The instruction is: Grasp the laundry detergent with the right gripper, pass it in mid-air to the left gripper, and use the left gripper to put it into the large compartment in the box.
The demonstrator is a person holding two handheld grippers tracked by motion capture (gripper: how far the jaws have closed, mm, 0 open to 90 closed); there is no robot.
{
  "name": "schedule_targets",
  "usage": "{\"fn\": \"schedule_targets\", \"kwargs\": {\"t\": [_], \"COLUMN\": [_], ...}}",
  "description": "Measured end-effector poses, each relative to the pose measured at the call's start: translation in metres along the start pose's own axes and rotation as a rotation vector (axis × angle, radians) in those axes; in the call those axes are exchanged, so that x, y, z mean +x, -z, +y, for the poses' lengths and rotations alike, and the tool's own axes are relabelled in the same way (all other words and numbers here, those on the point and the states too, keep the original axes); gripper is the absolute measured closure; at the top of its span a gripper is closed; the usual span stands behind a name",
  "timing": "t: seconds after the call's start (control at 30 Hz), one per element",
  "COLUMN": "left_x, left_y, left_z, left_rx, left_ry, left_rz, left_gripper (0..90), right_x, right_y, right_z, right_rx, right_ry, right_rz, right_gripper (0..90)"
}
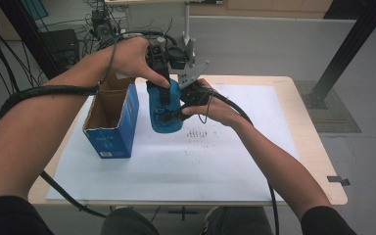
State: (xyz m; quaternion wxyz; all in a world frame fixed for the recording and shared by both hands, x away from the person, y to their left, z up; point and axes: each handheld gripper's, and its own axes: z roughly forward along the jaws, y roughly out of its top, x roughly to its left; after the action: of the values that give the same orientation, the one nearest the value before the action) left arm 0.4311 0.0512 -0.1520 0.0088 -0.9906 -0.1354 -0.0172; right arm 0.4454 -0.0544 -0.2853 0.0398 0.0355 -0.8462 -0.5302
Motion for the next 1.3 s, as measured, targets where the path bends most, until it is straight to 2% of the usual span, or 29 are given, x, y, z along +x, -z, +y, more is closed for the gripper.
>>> {"fn": "schedule_targets", "kwargs": {"t": [0.37,0.4,1.3], "left_x": [0.0006,0.0007,0.0009], "left_y": [-0.0009,-0.0011,-0.0020], "left_z": [-0.0005,-0.0007,-0.0003], "left_rx": [0.005,0.004,-0.001], "left_ry": [0.001,0.003,0.011], "left_rz": [-0.009,-0.010,-0.011], "left_gripper": [36.8,36.8,36.9], "right_x": [0.0002,-0.0011,-0.0021], "right_y": [-0.0006,-0.0008,-0.0009], "right_z": [-0.0005,-0.0007,-0.0014], "right_rx": [0.006,0.011,0.012], "right_ry": [-0.001,0.016,0.011], "right_rz": [0.003,-0.011,-0.008], "right_gripper": [42.0,42.0,41.7]}}
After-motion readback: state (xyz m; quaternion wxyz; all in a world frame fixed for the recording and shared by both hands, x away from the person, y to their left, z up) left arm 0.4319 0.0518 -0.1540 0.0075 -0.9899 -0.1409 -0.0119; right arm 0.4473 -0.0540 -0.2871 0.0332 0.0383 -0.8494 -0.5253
